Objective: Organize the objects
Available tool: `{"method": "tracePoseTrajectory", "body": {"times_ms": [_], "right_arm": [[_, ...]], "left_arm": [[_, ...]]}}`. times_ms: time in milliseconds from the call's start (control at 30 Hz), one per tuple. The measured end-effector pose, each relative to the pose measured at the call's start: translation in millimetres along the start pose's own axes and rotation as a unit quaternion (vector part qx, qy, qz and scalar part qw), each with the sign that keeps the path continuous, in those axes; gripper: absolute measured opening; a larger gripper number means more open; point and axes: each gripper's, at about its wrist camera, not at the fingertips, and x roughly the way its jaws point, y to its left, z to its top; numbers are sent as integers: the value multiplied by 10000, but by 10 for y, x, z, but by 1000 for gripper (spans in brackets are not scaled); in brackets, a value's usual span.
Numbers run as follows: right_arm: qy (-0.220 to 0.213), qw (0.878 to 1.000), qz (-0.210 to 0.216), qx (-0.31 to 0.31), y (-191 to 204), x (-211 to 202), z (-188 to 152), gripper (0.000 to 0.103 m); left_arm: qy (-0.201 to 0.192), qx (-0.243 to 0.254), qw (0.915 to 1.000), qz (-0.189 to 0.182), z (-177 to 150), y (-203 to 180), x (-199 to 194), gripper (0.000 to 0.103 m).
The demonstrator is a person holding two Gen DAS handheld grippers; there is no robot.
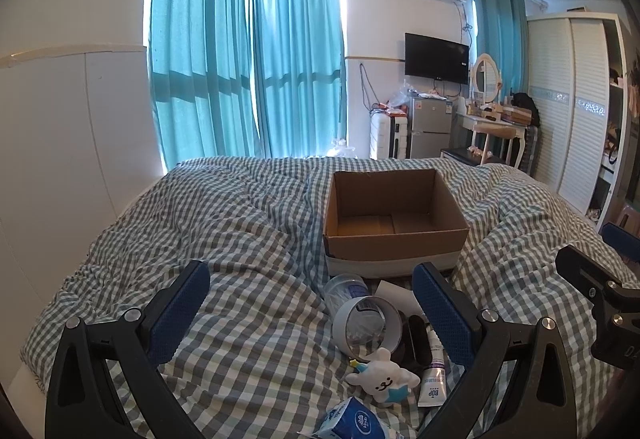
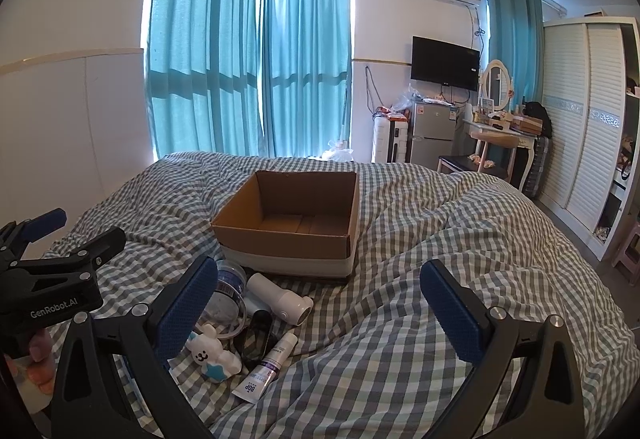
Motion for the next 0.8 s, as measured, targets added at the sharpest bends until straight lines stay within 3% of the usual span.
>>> {"method": "tracePoseTrajectory", "body": {"times_ms": [500, 800], "right_arm": [[23, 10000, 29, -51, -52, -55, 15, 97], [215, 9993, 269, -134, -123, 109, 14, 97]], "left_arm": [[141, -72, 9998, -74, 35, -21, 52, 103], [698, 24, 9975, -84, 28, -12, 339, 103]]}}
